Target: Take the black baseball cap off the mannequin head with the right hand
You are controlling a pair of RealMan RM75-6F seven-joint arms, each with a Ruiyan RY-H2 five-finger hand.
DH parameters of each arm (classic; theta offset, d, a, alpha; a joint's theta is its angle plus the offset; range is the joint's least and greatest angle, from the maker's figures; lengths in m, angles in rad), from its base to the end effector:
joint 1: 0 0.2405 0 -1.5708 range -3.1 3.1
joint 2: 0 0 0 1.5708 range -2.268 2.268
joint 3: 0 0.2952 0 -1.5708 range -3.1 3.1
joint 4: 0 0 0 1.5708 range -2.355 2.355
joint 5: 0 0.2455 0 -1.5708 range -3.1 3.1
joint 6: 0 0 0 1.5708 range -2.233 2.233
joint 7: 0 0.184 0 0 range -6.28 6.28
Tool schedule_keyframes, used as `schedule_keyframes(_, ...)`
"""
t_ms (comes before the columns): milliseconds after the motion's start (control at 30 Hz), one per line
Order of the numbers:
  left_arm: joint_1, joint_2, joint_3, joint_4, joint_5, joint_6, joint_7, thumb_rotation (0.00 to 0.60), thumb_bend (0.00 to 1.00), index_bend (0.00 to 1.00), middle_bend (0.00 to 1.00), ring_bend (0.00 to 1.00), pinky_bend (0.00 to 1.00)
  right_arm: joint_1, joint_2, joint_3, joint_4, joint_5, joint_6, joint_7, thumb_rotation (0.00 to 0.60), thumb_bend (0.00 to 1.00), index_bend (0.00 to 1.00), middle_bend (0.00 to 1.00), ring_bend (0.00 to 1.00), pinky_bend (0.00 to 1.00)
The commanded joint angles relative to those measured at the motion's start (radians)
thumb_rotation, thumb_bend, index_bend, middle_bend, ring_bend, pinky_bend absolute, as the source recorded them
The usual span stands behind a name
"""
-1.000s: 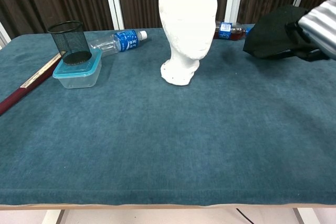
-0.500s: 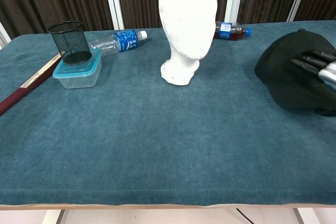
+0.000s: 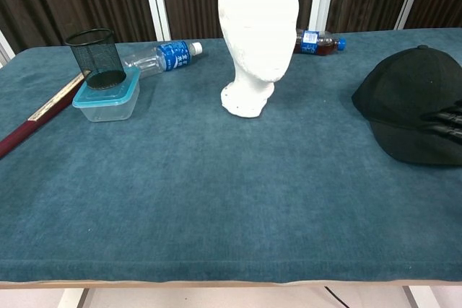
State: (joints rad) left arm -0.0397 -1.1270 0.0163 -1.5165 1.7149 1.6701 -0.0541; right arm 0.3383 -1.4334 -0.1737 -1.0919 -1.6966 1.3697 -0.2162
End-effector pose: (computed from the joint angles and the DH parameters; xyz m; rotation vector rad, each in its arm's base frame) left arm -0.3460 0.1913 0.1524 -1.4902 -0.7461 -1.0402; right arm -0.3723 -0.2699 0.0108 1.9941 -0.4264 0.6516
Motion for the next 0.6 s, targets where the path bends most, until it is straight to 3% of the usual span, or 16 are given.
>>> schedule_keyframes(33, 0.002, -0.002, 0.001, 0.001, 0.003, 0.005, 0.003, 0.6, 0.3, 0.0, 0.06, 0.09, 0.1, -0.069, 0.2, -0.017, -0.278, -0.013, 0.087, -0.089, 0.6, 0.0, 0.0, 0.0, 0.0, 0.02)
schedule_keyframes(267, 0.003, -0.001, 0.004, -0.008, -0.007, -0.011, 0.031, 0.6, 0.32, 0.0, 0.06, 0.09, 0.1, -0.199, 0.304, 0.042, -0.503, 0.131, 0.226, -0.07, 0.6, 0.0, 0.0, 0.0, 0.0, 0.0)
schedule_keyframes(400, 0.002, 0.001, 0.01, -0.023, -0.015, -0.033, 0.058, 0.6, 0.33, 0.0, 0.06, 0.09, 0.1, -0.247, 0.276, 0.109, -0.479, 0.176, 0.314, 0.007, 0.6, 0.0, 0.0, 0.0, 0.0, 0.0)
schedule_keyframes(600, -0.009, -0.008, 0.018, -0.001, 0.031, -0.024, 0.049, 0.6, 0.33, 0.0, 0.06, 0.09, 0.1, -0.258, 0.272, 0.133, -0.459, 0.173, 0.304, 0.028, 0.6, 0.0, 0.0, 0.0, 0.0, 0.0)
